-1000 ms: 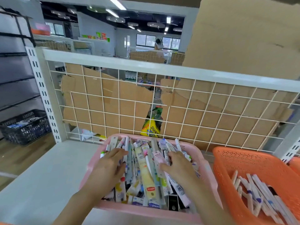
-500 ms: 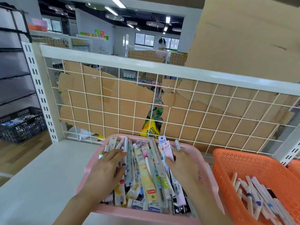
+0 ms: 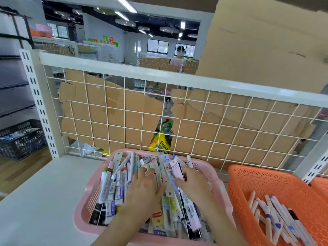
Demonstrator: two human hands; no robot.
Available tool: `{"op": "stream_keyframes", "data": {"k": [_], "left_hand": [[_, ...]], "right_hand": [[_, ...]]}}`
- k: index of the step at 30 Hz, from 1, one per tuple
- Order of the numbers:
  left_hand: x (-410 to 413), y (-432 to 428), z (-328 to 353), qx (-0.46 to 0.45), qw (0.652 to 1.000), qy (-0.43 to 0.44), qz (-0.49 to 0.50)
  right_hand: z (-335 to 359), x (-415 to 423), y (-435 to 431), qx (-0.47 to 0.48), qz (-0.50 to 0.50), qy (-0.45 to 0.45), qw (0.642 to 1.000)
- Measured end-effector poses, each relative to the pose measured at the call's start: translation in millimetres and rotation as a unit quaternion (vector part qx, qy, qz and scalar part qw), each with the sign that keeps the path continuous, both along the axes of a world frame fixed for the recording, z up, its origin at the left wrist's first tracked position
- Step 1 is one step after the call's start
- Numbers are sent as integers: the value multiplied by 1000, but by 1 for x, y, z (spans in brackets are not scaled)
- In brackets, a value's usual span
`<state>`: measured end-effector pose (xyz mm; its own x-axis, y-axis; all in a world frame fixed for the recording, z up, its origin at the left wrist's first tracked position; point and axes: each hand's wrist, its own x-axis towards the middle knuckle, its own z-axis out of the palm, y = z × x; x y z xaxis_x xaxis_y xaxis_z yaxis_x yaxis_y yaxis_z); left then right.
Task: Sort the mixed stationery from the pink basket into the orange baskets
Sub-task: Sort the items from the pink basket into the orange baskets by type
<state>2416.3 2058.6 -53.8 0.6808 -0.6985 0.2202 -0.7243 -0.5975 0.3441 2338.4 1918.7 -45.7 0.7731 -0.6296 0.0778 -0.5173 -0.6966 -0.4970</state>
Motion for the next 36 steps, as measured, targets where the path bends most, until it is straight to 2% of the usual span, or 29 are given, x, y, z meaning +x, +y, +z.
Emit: {"op": "stream_keyframes", "data": {"k": [4, 9, 15, 19, 23, 28, 31, 36], "left_hand": [[0, -8, -4, 32, 998, 38, 43], [1, -8, 1, 21, 994, 82, 67], [-2, -6, 11, 8, 988, 130, 80], [0, -6, 10, 56, 988, 115, 87], [6, -6, 9, 64, 985, 124, 99], [3, -2, 17, -5, 984, 106, 140], [0, -6, 25, -43, 983, 84, 155], [-16, -32, 30, 27, 989, 37, 143]], "right_hand": [[1, -1, 1, 25, 20, 2, 999], [0, 1, 0, 49, 37, 11, 998], [1, 0, -2, 93, 32, -21, 995], [5, -5, -6, 121, 32, -60, 990], [6, -10, -13, 144, 24, -103, 984], [17, -21, -19, 147, 27, -174, 973], [21, -27, -23, 142, 31, -162, 976], [19, -31, -29, 172, 44, -170, 969]]}}
